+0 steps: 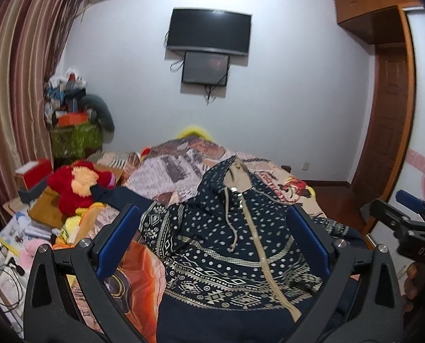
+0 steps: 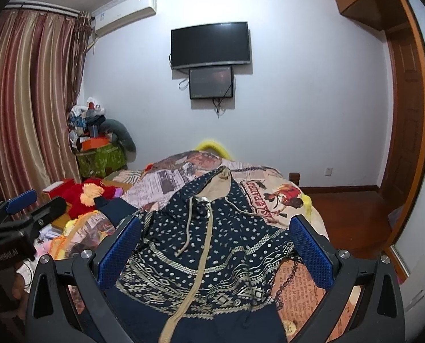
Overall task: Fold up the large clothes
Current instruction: 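Grasp the navy hoodie sleeve cuff with the left gripper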
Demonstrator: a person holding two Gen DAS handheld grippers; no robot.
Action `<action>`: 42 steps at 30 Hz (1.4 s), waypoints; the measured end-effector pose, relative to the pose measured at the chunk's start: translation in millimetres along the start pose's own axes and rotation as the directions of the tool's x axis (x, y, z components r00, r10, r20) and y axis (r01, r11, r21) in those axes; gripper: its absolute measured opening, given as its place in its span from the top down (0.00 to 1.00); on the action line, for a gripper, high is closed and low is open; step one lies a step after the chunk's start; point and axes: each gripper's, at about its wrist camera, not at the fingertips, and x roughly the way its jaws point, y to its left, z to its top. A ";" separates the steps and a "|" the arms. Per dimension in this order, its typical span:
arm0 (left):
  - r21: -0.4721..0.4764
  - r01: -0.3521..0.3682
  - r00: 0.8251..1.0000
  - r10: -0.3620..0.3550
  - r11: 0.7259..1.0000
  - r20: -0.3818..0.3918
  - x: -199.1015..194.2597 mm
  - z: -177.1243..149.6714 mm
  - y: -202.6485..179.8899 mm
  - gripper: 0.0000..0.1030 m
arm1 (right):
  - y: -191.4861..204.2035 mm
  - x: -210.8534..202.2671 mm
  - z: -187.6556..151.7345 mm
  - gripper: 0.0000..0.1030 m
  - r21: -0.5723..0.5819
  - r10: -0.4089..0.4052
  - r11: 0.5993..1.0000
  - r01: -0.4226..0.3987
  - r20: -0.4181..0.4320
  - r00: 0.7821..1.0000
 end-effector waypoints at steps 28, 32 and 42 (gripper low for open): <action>-0.180 -0.246 0.836 0.114 0.953 -0.537 313.6 -40.7 234.4 0.35 | -98.7 249.0 -15.5 0.00 -0.018 0.032 0.999 -0.043 -0.417 0.908; -0.246 -0.277 0.813 0.090 0.929 -0.576 342.6 -46.9 256.1 0.38 | -103.3 275.6 -23.0 0.01 0.004 0.047 0.999 -0.051 -0.458 0.888; -0.233 -0.340 0.755 0.117 0.911 -0.645 381.9 -49.7 268.5 0.48 | -127.7 298.5 -37.4 0.01 0.034 0.012 0.999 0.005 -0.493 0.870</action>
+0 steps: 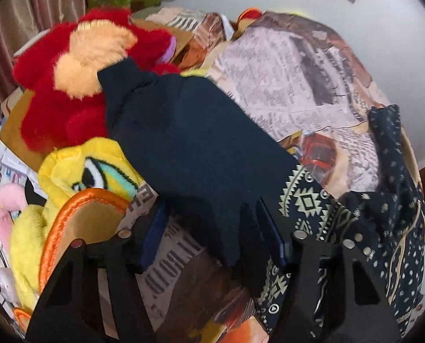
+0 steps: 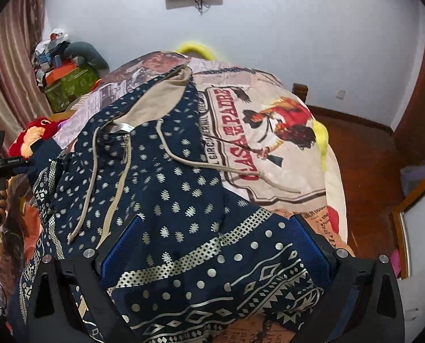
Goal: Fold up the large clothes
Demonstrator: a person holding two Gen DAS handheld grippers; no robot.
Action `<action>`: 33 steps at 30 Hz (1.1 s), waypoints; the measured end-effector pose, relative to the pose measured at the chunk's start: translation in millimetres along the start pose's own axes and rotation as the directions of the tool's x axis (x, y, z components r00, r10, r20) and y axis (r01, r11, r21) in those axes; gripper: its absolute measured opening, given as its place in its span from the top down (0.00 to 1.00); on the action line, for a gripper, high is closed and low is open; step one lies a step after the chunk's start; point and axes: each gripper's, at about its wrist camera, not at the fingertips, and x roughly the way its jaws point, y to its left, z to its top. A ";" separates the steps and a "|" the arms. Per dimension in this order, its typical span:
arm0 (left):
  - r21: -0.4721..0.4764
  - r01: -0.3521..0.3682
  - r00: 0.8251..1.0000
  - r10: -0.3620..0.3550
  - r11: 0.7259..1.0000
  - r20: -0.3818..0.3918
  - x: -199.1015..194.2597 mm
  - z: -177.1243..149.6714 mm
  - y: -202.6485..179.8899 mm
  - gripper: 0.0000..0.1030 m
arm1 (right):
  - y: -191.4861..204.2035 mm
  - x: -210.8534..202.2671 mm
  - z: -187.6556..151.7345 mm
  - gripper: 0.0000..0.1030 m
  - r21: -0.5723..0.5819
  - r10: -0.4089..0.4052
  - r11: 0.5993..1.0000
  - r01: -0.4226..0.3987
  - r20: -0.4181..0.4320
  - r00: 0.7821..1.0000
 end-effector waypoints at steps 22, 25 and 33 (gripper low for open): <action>0.050 -0.067 0.987 0.059 0.996 0.146 -61.5 0.2 -31.4 0.98 | -38.8 -15.7 -17.4 0.01 0.051 -0.074 0.996 0.077 -0.058 0.996; 0.144 -0.071 0.978 0.040 0.987 0.206 -90.1 -7.3 -61.8 0.98 | -48.2 -25.4 -21.3 0.02 0.064 -0.088 0.994 0.092 -0.062 0.994; 0.366 -0.033 0.955 -0.078 0.930 0.285 -143.6 -44.8 -148.1 0.98 | -87.5 -47.7 -39.5 0.01 0.139 -0.112 0.982 0.126 -0.101 0.989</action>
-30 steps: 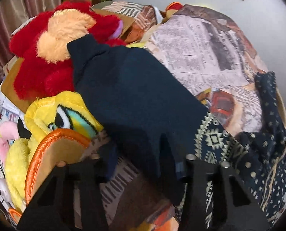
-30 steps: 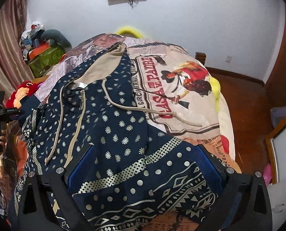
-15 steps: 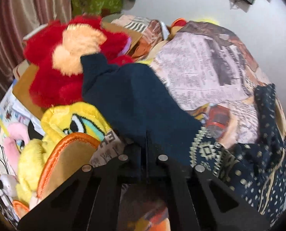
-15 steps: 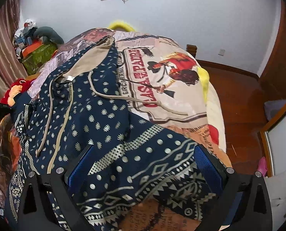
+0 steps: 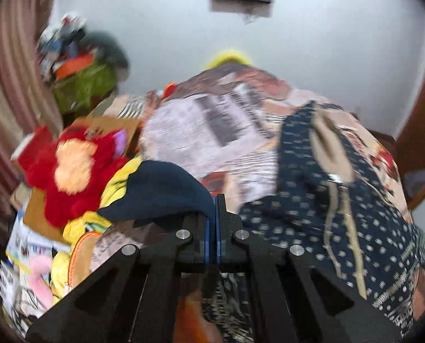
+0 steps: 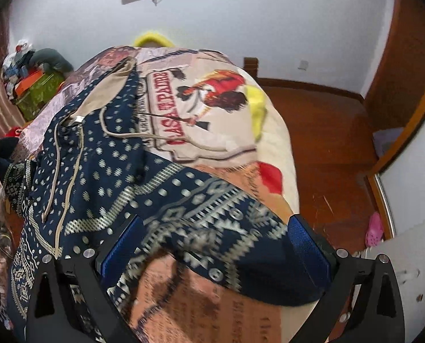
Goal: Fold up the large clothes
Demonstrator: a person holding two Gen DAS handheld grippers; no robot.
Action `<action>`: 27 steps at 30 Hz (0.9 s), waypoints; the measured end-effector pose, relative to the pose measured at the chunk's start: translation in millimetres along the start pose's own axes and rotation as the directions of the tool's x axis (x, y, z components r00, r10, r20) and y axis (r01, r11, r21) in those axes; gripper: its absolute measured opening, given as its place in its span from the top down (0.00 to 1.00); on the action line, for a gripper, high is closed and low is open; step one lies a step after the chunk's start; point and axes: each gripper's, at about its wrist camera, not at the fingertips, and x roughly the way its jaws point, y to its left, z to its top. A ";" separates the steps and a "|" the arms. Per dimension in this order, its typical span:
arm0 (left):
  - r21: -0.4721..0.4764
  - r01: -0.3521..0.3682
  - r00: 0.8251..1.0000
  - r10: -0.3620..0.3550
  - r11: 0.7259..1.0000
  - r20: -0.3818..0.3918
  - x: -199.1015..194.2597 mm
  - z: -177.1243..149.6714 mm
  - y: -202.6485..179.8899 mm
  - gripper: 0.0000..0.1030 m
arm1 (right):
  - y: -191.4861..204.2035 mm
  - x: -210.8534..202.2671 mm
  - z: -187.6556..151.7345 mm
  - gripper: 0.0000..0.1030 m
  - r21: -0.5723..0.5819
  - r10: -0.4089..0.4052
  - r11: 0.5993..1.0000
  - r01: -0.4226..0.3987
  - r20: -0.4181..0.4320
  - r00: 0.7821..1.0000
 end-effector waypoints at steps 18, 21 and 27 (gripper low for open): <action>0.305 0.234 0.970 -0.198 0.923 -0.143 12.0 -83.8 -187.5 0.98 | 29.4 0.9 -12.7 0.01 -0.082 0.061 0.995 -0.062 -0.024 0.998; 0.318 0.242 0.963 -0.187 0.917 -0.194 27.0 -101.1 -196.0 0.97 | 45.4 2.2 -11.9 0.02 -0.126 0.071 0.989 -0.073 -0.025 0.997; 0.358 0.242 0.961 -0.171 0.902 -0.218 20.2 -109.8 -186.0 0.84 | 78.4 -0.2 -3.2 0.01 -0.186 0.118 0.975 -0.119 -0.015 0.993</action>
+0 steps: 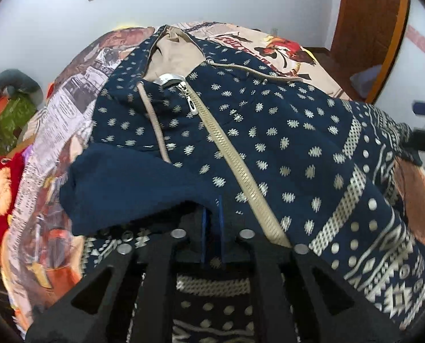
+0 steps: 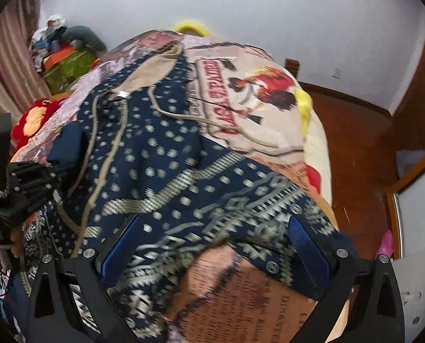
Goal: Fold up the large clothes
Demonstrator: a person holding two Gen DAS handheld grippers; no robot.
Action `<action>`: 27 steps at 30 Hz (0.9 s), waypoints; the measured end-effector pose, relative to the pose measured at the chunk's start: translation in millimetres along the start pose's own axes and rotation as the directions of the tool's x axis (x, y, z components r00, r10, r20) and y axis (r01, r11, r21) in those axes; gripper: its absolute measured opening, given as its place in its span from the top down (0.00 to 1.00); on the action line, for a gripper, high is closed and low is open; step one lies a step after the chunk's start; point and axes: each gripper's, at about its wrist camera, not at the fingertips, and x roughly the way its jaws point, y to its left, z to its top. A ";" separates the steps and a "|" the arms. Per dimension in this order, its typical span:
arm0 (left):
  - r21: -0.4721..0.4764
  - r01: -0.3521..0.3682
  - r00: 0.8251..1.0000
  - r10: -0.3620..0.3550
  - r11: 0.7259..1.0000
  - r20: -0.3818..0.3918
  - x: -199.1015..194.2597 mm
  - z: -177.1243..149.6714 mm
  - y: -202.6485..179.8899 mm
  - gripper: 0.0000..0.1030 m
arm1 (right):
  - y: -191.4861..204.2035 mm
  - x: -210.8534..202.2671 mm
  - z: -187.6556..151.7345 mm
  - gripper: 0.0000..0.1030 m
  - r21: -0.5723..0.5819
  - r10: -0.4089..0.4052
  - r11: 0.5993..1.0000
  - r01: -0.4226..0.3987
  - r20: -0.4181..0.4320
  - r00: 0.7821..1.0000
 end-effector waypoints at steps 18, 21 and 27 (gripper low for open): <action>-0.290 -0.173 0.985 0.168 0.941 -0.041 -51.2 -37.8 188.2 0.59 | 160.6 20.0 60.0 0.02 -0.260 0.165 0.953 -0.158 0.005 0.986; -0.339 -0.163 0.987 0.150 0.927 -0.065 -39.8 -50.8 209.4 0.59 | 193.4 42.1 66.2 0.02 -0.292 0.194 0.936 -0.198 -0.042 0.980; -0.359 -0.139 0.989 0.111 0.923 -0.099 -16.8 -71.4 223.7 0.59 | 268.3 89.7 69.8 0.12 -0.441 0.187 0.870 -0.220 -0.119 0.975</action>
